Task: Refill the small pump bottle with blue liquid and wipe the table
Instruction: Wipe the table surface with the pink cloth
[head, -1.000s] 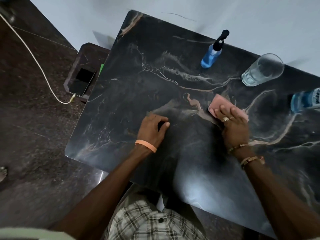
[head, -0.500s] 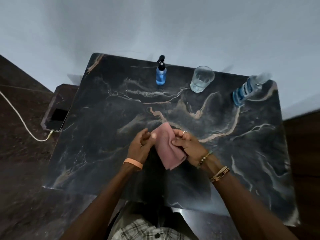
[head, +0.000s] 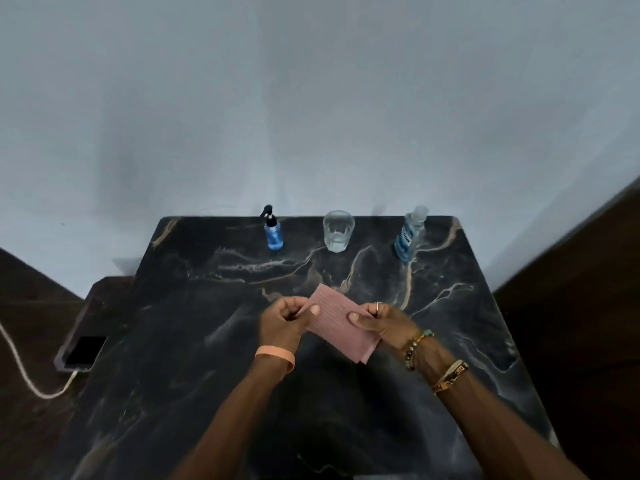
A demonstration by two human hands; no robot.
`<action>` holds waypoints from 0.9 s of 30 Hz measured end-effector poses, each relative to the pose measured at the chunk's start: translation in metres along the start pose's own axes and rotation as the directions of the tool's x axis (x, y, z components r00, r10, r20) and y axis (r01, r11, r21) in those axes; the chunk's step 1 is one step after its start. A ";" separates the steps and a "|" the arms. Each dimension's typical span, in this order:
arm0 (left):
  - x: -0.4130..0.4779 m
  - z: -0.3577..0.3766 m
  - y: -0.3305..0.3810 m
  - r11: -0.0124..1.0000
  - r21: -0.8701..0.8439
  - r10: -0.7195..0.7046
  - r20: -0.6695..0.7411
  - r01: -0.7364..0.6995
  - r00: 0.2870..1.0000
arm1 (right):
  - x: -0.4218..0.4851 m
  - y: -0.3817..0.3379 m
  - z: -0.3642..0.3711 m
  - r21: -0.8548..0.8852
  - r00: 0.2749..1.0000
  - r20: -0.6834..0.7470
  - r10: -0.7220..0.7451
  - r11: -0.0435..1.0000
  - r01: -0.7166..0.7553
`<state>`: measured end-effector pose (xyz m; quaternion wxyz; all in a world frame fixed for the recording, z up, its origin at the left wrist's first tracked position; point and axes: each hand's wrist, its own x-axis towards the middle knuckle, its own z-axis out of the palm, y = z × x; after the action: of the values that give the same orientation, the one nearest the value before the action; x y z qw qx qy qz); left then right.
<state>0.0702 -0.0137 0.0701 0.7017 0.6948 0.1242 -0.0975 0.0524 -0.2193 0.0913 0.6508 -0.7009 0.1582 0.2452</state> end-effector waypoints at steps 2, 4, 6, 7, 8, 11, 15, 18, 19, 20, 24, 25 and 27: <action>0.000 0.004 0.007 1.000 0.002 -0.007 0.016 0.007 1.000 | -0.008 -0.006 -0.008 0.036 1.000 -0.008 -0.014 0.999 0.014; 0.003 0.006 0.014 1.000 0.006 -0.017 0.049 0.017 0.999 | -0.013 -0.012 -0.012 0.059 0.999 -0.024 -0.023 0.998 0.025; 0.007 0.005 0.022 1.000 0.015 -0.026 0.137 0.024 0.990 | -0.015 -0.019 -0.013 0.046 0.998 -0.050 -0.037 0.998 0.039; 0.009 0.003 0.027 0.999 0.035 -0.035 0.198 0.029 0.980 | -0.016 -0.022 -0.012 0.038 0.997 -0.059 -0.041 0.998 0.044; 0.012 0.002 0.031 0.998 0.059 -0.041 0.252 0.027 0.967 | -0.016 -0.026 -0.012 0.029 0.997 -0.064 -0.042 0.999 0.044; 0.019 -0.003 0.041 0.997 0.073 -0.040 0.291 0.019 0.956 | -0.017 -0.033 -0.008 0.017 0.995 -0.100 -0.028 0.999 0.030; 0.030 -0.003 0.053 0.997 0.072 -0.040 0.274 0.020 0.961 | -0.024 -0.031 -0.003 0.120 0.955 -0.296 0.018 0.993 0.019; 0.036 0.004 0.059 0.997 0.077 -0.049 0.325 0.026 0.945 | -0.036 -0.026 -0.004 0.222 0.914 -0.404 0.051 0.974 0.043; 0.036 0.007 0.060 0.996 0.090 -0.046 0.344 0.016 0.938 | -0.039 -0.024 -0.004 0.240 0.908 -0.415 0.059 0.970 0.047; 0.036 0.012 0.062 0.995 0.103 -0.044 0.371 0.006 0.927 | -0.044 -0.023 -0.006 0.261 0.901 -0.428 0.064 0.964 0.055; 0.029 0.031 0.062 0.990 0.138 -0.084 0.470 0.021 0.878 | -0.061 -0.015 -0.011 0.310 0.874 -0.480 0.081 0.947 0.082; 0.028 0.036 0.062 0.990 0.139 -0.092 0.493 0.026 0.865 | -0.065 -0.013 -0.014 0.316 0.865 -0.494 0.083 0.945 0.090; 0.025 0.045 0.061 0.991 0.130 -0.095 0.523 0.030 0.847 | -0.072 -0.008 -0.018 0.338 0.855 -0.512 0.084 0.934 0.111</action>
<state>0.1141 -0.0573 0.1204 0.6633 0.6767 -0.0569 -0.3146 -0.0004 -0.2434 0.1374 0.7015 -0.6124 0.3644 0.0099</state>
